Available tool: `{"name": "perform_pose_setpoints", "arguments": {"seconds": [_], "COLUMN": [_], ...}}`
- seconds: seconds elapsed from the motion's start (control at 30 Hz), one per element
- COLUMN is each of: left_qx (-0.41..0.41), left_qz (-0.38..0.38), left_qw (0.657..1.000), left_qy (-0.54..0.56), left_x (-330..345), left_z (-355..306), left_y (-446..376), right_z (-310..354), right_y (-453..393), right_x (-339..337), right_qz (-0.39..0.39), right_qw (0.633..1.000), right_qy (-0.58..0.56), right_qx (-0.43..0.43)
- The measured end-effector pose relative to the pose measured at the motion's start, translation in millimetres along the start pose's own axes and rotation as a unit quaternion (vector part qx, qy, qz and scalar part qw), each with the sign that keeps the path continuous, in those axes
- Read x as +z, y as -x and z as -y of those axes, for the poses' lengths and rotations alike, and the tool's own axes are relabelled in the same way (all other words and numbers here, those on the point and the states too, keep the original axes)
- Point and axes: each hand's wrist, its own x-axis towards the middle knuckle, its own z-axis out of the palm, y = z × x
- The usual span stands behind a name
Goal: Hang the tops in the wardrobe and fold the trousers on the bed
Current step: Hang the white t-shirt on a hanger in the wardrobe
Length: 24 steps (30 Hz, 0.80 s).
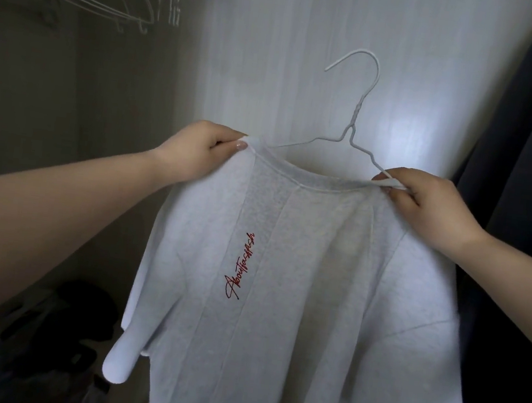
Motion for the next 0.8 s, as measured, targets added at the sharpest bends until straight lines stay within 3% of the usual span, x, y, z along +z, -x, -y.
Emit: {"name": "perform_pose_setpoints", "arguments": {"seconds": [0.1,0.27,0.43,0.6,0.67,0.8], "left_qx": [-0.029,-0.022,-0.002,0.044,0.047,0.021], "left_qz": [-0.025,0.012,-0.031,-0.037,-0.035,-0.051], "left_qw": [0.996,0.999,0.997,0.998,0.998,0.998], "left_qy": [0.079,0.044,0.065,0.004,-0.004,0.024], "left_x": [2,10,14,15,16,18], "left_z": [-3,-6,-3,0,2,6], "left_y": [0,3,10,9,7,4], "right_z": [1,1,-8,-10,-6,3], "right_y": [-2,-8,-6,-11,-14,-25], "right_x": [5,7,5,0,0,-9], "right_qz": [0.008,-0.019,-0.046,-0.007,-0.013,-0.042], "right_qw": [1.000,0.999,0.994,0.985,0.974,0.916], "right_qy": [0.001,-0.033,-0.045,-0.094,-0.170,-0.370], "right_qx": [0.006,0.032,0.093,0.144,0.146,0.151]}}
